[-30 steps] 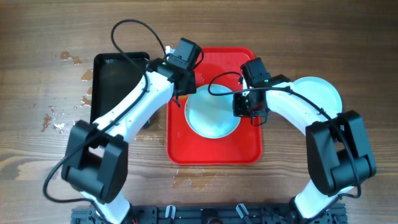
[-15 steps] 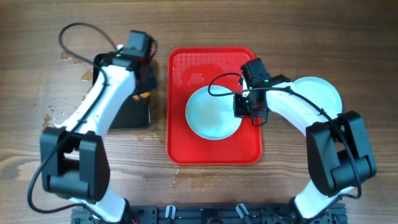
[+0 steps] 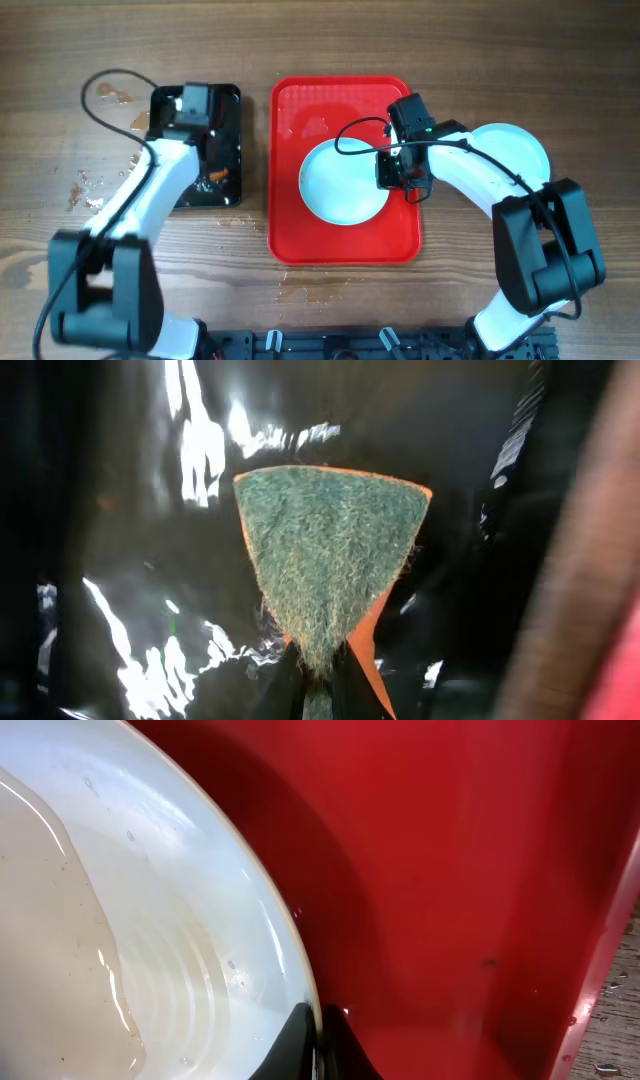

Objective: Clean dirty plates on tray and stack at the side

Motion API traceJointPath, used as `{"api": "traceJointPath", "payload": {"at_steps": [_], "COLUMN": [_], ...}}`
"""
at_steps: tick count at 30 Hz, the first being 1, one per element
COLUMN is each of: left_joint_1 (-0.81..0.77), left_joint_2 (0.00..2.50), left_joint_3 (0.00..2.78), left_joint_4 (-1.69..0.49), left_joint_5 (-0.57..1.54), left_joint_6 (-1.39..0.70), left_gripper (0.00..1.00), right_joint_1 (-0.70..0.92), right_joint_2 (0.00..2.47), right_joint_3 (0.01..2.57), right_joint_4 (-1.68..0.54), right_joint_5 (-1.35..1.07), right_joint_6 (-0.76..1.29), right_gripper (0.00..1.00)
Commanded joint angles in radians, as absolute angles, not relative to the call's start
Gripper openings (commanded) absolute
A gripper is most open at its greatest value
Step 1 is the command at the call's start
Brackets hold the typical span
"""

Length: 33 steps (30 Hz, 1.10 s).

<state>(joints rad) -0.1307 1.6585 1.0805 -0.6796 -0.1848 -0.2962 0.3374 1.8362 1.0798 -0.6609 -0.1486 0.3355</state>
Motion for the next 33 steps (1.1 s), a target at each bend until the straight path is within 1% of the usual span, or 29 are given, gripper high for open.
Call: {"api": "traceJointPath", "payload": {"at_steps": [1, 5, 7, 9, 13, 16, 18, 21, 24, 26, 28, 30, 33], "left_joint_1": [-0.127, -0.126, -0.154, -0.247, -0.480, -0.593, -0.634, -0.640, -0.636, -0.633, -0.607, -0.570, -0.541], "left_joint_2": [1.513, 1.531, 1.547, 1.546, 1.588, 1.728, 1.818, 1.892, 1.915, 1.918, 1.918, 1.918, 1.901], "left_joint_3": [1.135, 1.131, 1.132, 1.132, 1.131, 1.132, 1.132, 1.132, 1.132, 1.132, 1.132, 1.132, 1.172], "left_joint_4": [-0.694, -0.712, -0.701, -0.642, -0.578, -0.490, -0.442, -0.485, -0.506, -0.546, -0.581, -0.591, -0.618], "left_joint_5": [-0.101, -0.152, 0.034, 0.161, 0.115, 0.112, 0.102, -0.067, -0.115, -0.305, -0.423, -0.463, -0.465], "left_joint_6": [-0.283, -0.285, -0.292, -0.305, -0.460, -0.480, -0.480, -0.477, -0.424, -0.434, -0.434, -0.434, -0.439], "left_gripper": [0.04, 0.04, 0.04, 0.04, 0.04, 0.04, 0.04, 0.04, 0.04, 0.04, 0.04, 0.04, 0.04], "right_joint_1": [0.336, 0.336, 0.336, 0.336, 0.336, 0.336, 0.336, 0.336, 0.336, 0.336, 0.336, 0.336, 0.336], "right_joint_2": [1.842, 1.842, 1.842, 1.842, 1.842, 1.842, 1.842, 1.842, 1.842, 1.842, 1.842, 1.842, 1.842], "right_joint_3": [1.061, 1.061, 1.061, 1.061, 1.061, 1.061, 1.061, 1.061, 1.061, 1.061, 1.061, 1.061, 1.061], "right_joint_4": [-0.673, -0.670, -0.670, -0.666, -0.667, -0.666, -0.667, -0.666, -0.662, -0.664, -0.667, -0.667, -0.667], "right_joint_5": [-0.090, -0.090, -0.090, -0.090, -0.090, -0.090, -0.091, -0.106, -0.105, -0.105, -0.106, -0.106, -0.105], "right_joint_6": [0.322, 0.323, 0.322, 0.322, 0.326, 0.325, 0.327, 0.343, 0.344, 0.344, 0.345, 0.352, 0.352], "right_gripper": [0.05, 0.04, 0.04, 0.04, 0.04, 0.04, 0.04, 0.04, 0.04, 0.04, 0.04, 0.04, 0.04]}}
